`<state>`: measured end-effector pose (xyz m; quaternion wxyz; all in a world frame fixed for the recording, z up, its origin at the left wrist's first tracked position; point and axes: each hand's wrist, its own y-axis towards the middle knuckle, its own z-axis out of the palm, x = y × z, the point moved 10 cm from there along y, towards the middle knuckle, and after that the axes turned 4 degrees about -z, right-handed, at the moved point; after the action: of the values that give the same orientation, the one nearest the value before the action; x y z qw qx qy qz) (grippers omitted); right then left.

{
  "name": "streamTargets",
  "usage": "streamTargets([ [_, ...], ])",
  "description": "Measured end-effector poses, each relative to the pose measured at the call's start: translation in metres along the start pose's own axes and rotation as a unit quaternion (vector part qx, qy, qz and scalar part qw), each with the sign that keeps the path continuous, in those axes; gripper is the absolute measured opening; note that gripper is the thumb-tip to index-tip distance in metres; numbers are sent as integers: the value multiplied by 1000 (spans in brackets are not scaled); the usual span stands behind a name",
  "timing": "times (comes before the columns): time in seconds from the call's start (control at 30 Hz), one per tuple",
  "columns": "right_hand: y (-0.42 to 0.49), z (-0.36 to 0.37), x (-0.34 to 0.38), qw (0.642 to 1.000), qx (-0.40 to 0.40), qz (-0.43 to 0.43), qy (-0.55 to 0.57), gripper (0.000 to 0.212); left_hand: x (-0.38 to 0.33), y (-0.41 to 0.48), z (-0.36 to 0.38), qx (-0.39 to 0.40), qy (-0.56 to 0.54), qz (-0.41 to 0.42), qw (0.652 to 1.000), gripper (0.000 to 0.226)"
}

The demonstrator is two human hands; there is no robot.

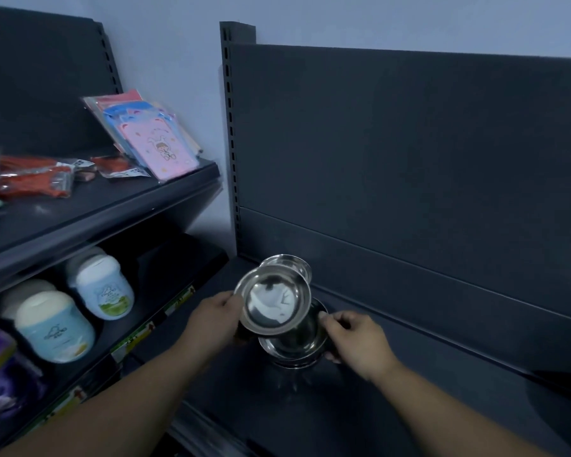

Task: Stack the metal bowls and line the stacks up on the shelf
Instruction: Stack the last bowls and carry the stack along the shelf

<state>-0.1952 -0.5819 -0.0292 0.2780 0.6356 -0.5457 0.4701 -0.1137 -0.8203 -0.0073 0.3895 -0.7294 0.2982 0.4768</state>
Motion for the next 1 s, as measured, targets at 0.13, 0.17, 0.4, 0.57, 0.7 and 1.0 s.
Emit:
streamTargets([
  [0.13, 11, 9, -6, 998, 25, 31, 46, 39, -4, 3, 0, 3, 149, 30, 988, 30],
  [0.17, 15, 8, -8, 998, 21, 38, 50, 41, -4, 3, 1, 4, 158, 30, 987, 31],
  [0.4, 63, 2, -2, 997, -8, 46, 60, 31, 5, 5, 10, 19, 151, 16, 988, 33],
  [0.57, 94, 26, -4, 991, 59, 88, 75, 28, 9, 8, 14, 9, 136, 14, 991, 28],
  [0.7, 103, 46, -3, 982, 111, 121, 97, 20, 13, 14, 16, 11, 133, 10, 991, 31],
  [1.0, 101, 50, 26, 976, 108, 97, 161, 14, 14, 14, 14, -10, 127, 0, 992, 25],
])
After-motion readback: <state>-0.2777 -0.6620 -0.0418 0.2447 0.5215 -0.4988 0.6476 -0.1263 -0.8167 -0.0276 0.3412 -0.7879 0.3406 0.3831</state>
